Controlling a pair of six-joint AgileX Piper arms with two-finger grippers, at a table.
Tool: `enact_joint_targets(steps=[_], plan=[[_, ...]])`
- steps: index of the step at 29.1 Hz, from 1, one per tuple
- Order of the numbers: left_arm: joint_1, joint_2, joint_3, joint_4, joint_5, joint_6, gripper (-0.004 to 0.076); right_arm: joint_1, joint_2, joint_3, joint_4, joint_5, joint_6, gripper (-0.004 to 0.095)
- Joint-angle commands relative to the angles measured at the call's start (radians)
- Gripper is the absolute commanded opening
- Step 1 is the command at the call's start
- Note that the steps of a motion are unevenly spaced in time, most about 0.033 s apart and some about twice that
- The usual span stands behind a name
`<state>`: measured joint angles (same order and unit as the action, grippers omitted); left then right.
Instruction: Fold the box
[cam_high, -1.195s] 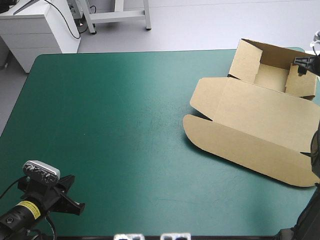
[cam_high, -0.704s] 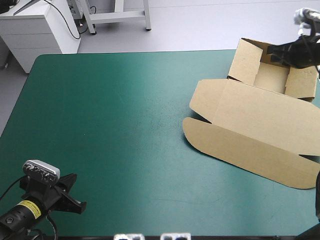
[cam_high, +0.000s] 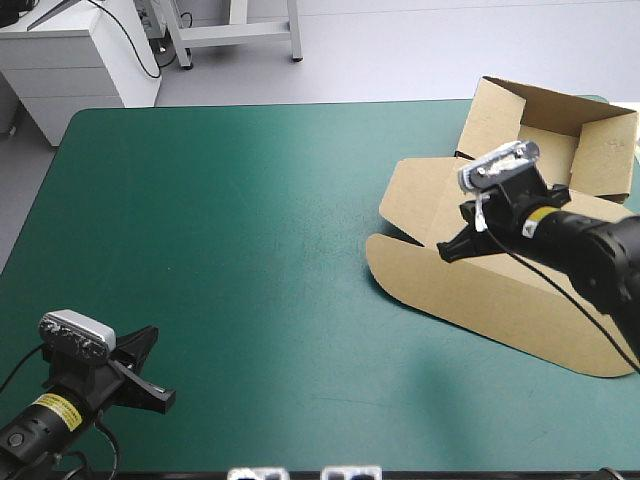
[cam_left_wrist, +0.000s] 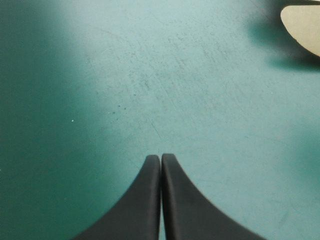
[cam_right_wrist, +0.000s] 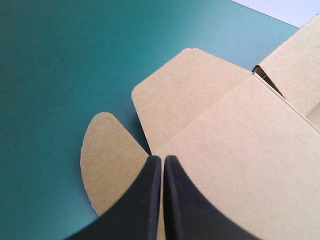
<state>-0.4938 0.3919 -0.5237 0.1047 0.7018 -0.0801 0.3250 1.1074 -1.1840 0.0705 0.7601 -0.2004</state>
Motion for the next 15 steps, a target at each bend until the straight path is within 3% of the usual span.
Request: enact_joint_targets(steps=[1,7,15], plan=[[-0.008,0.008,-0.028,0.018,-0.090,-0.009,-0.0008,-0.001,-0.163,0.171,-0.047,-0.187,0.027,0.0002],[-0.008,0.007,-0.006,0.018,-0.106,-0.003,-0.0008,-0.001,-0.355,0.413,-0.051,-0.349,0.066,0.0000],[-0.008,0.007,0.033,-0.038,-0.147,0.004,-0.0008,-0.001,-0.588,0.606,-0.051,-0.345,0.066,0.0000]])
